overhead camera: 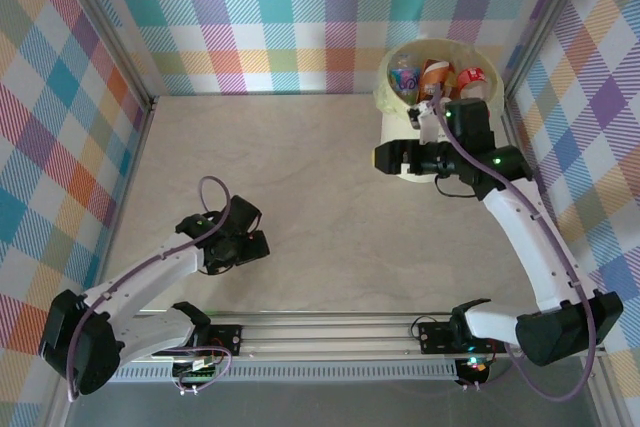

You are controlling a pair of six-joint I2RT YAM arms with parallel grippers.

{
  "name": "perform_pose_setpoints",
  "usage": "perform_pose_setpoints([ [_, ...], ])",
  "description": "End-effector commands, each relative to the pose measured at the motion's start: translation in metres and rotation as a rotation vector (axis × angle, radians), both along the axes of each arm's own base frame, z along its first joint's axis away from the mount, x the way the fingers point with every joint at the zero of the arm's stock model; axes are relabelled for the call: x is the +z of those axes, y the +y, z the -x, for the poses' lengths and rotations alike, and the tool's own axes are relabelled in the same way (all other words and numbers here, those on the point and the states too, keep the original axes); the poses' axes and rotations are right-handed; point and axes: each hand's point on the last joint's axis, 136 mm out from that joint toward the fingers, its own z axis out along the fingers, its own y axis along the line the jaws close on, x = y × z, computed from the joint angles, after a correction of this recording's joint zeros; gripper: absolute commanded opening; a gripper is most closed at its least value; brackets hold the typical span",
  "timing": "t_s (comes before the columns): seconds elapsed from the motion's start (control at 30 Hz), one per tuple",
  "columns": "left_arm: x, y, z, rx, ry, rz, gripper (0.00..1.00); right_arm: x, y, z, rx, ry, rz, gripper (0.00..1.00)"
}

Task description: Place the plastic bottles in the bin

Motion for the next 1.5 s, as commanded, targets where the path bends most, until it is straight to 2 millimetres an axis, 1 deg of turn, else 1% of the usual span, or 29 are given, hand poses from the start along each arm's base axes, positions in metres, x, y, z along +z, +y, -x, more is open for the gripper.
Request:
perform_pose_setpoints([
  [0.0,-0.011,-0.016,-0.003,0.024,0.01,0.086,0.95,0.009,0.012,0.003,0.038,-0.041,-0.056,0.86],
  [0.27,-0.026,-0.016,-0.003,0.024,0.032,0.073,0.85,-0.02,0.029,0.011,0.092,0.014,-0.04,0.86],
  [0.47,-0.032,-0.016,-0.006,0.021,0.033,0.055,0.83,-0.034,0.036,0.017,0.108,0.047,-0.042,0.86],
  [0.73,-0.039,-0.013,-0.008,0.016,0.038,0.026,0.82,-0.042,0.048,0.023,0.141,0.07,-0.035,0.86],
  [0.83,-0.043,-0.011,-0.007,0.011,0.047,0.013,0.76,-0.045,0.054,0.025,0.157,0.08,-0.037,0.86],
  [0.97,-0.048,-0.006,-0.004,0.013,0.054,-0.006,0.75,-0.049,0.061,0.028,0.176,0.094,-0.04,0.86],
  [1.1,-0.052,-0.004,-0.004,0.014,0.058,-0.004,0.67,-0.052,0.066,0.03,0.187,0.104,-0.034,0.86],
  [1.3,-0.049,-0.008,-0.006,-0.011,0.045,0.015,0.56,-0.057,0.072,0.032,0.202,0.118,-0.042,0.86],
  [1.33,-0.047,-0.01,-0.008,-0.018,0.038,0.024,0.53,-0.059,0.074,0.032,0.202,0.126,-0.045,0.86],
  [1.47,-0.034,-0.021,-0.013,-0.078,0.0,0.073,0.5,-0.073,0.078,0.029,0.165,0.189,-0.069,0.84],
])
